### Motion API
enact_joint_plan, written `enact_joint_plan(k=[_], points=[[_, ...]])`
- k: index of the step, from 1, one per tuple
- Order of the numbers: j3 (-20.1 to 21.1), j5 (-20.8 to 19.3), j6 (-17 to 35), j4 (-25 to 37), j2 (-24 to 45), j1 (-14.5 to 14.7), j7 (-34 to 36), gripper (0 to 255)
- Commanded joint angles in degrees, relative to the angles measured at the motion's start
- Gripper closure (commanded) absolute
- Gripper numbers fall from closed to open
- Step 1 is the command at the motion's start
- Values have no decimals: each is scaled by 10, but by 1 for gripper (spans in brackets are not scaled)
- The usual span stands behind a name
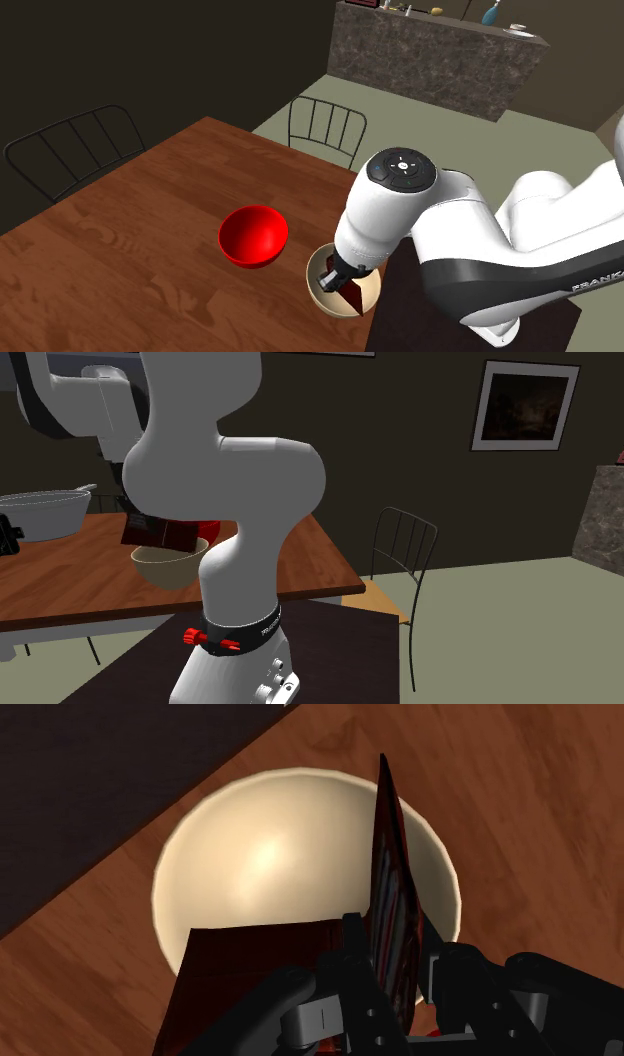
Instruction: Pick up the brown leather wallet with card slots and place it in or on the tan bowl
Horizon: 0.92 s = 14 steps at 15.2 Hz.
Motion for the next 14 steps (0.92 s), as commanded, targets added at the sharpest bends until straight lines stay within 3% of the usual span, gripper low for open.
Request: enact_joint_plan(k=[1, 8, 9, 14], points=[[5, -3, 12, -4, 8, -4, 2, 255], [5, -3, 12, -4, 8, -4, 2, 255], [5, -3, 12, -4, 8, -4, 2, 0], [5, -3, 12, -4, 8, -4, 2, 0]])
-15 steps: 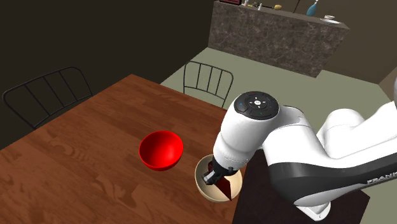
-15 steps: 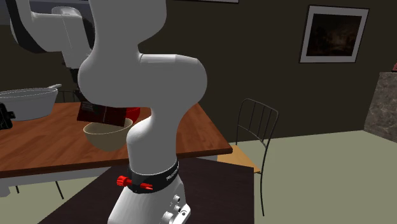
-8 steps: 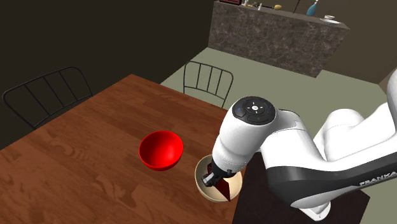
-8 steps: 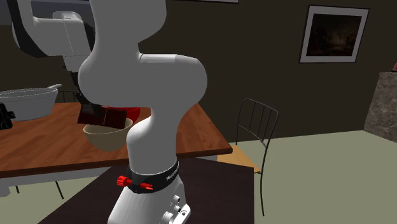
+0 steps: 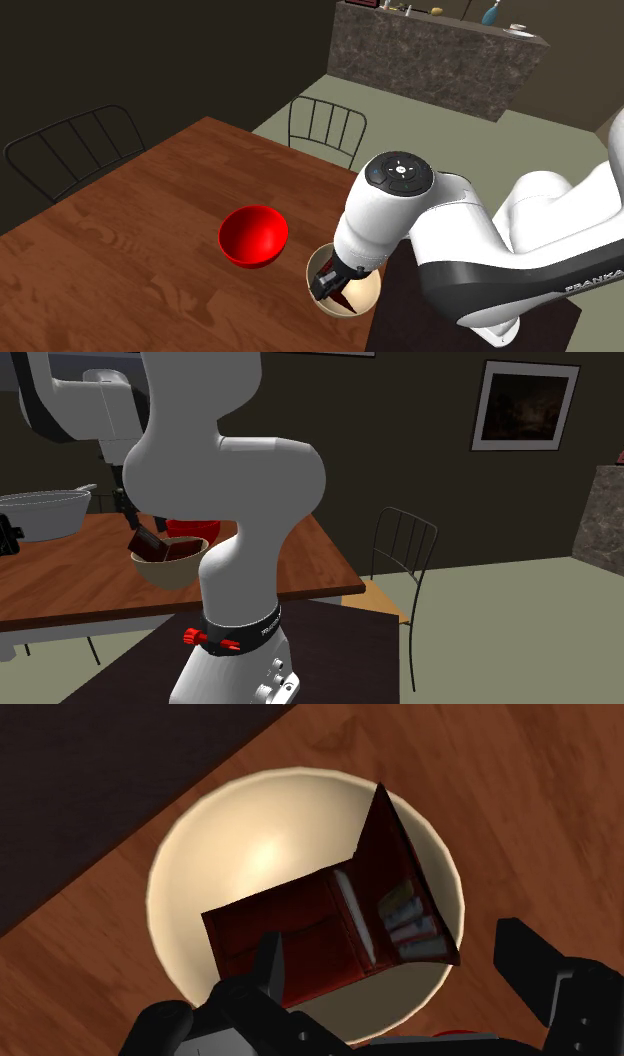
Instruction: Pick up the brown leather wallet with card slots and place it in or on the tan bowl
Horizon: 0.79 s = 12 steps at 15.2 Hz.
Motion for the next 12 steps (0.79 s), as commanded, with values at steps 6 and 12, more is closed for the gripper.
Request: enact_joint_plan(k=[6, 12], points=[[-39, 10, -93, 38, -58, 22, -15, 0], [-39, 10, -93, 38, -58, 22, -15, 0]])
